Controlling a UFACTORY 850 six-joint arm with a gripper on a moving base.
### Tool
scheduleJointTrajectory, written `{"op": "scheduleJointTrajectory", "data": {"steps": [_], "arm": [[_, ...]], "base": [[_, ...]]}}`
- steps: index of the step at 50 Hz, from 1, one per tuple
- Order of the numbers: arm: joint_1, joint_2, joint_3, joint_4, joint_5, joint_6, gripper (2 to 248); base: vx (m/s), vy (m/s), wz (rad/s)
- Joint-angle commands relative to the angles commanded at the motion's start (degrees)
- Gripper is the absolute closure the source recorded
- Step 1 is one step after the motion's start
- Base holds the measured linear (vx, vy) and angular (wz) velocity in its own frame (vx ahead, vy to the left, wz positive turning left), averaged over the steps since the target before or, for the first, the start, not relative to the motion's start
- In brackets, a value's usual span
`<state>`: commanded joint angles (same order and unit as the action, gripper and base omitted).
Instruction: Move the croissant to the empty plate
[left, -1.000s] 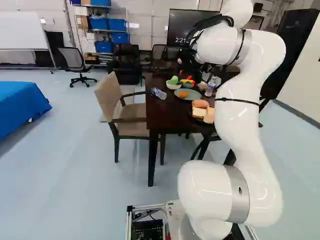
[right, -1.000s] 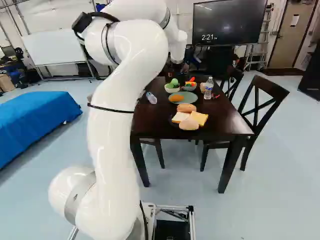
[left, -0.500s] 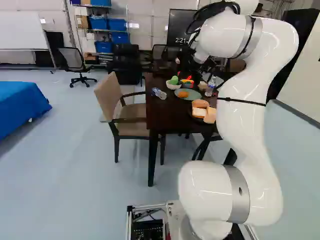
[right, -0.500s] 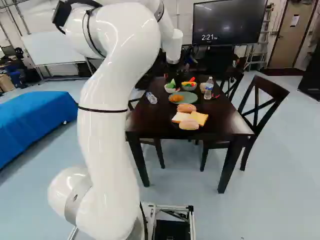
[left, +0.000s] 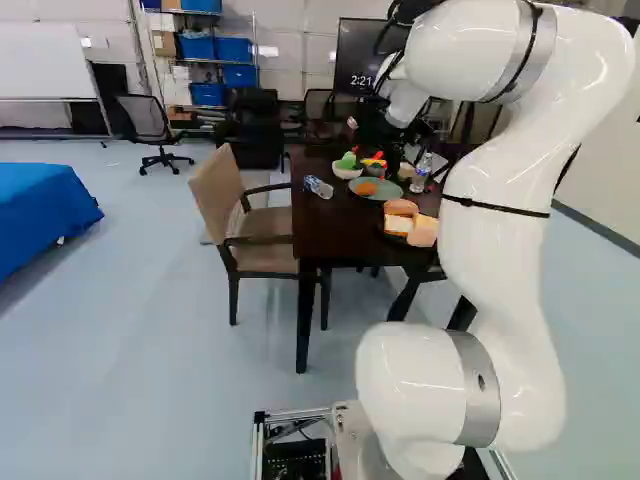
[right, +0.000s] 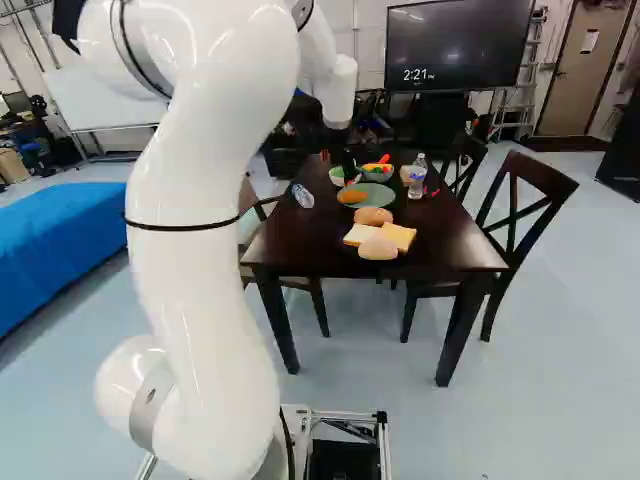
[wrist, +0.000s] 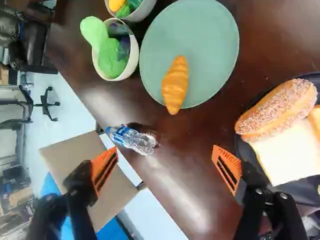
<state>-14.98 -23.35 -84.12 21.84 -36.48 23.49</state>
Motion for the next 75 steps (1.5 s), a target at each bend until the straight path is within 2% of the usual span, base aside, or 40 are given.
{"op": "scheduleJointTrajectory", "data": {"steps": [27,75], "arm": [[0.7,6.8,8.4,-7.1,0.4,0.0,3],[7.6,16.3,19.3,-21.3,8.9,0.0,3]], "base": [[0.0,0.0,0.0],[0.0,0.0,0.0]]}}
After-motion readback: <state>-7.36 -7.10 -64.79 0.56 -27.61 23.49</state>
